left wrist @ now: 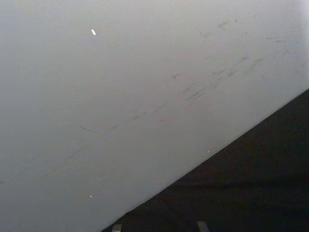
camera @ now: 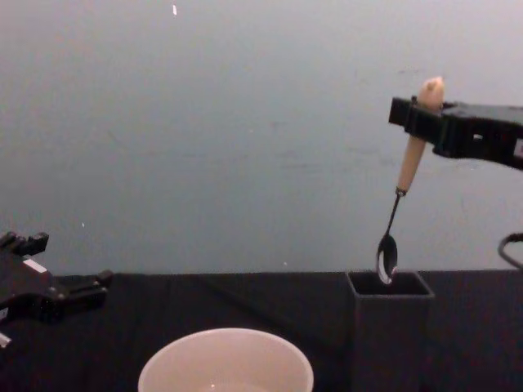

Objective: Pick up the stirring spoon with one hand, stir inside the cup, then place it back in its original position.

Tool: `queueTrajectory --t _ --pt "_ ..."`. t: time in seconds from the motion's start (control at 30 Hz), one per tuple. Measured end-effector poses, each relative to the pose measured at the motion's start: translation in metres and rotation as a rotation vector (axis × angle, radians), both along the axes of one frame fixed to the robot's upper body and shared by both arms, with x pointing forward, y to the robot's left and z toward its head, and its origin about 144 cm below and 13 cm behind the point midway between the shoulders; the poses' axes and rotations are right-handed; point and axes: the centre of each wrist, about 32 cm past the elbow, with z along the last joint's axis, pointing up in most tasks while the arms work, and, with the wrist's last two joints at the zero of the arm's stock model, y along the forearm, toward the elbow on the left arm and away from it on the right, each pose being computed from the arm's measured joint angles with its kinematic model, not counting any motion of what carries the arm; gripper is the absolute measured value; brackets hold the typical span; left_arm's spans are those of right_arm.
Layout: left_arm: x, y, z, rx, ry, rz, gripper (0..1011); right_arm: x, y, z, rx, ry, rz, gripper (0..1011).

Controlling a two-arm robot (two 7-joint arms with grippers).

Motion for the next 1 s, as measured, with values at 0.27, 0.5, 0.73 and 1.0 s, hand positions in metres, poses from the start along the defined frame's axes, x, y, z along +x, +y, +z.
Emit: queueTrajectory --t 0.27,0.5,0.73,1.0 --pt "0.000 0.000 0.000 0.000 0.000 0.000 1001 0.003 0.004 -0.010 -0.029 0.026 -0.012 188" --pt "0.000 0.000 0.000 0.000 0.000 0.000 1001 0.004 0.008 -0.020 -0.058 0.065 -0.013 187" --pt "0.000 0.000 0.000 0.000 0.000 0.000 1001 0.004 0.012 -0.032 -0.093 0.114 -0.013 188" --pt "0.000 0.000 0.000 0.000 0.000 0.000 1001 0.006 0.017 -0.044 -0.138 0.157 -0.024 188"
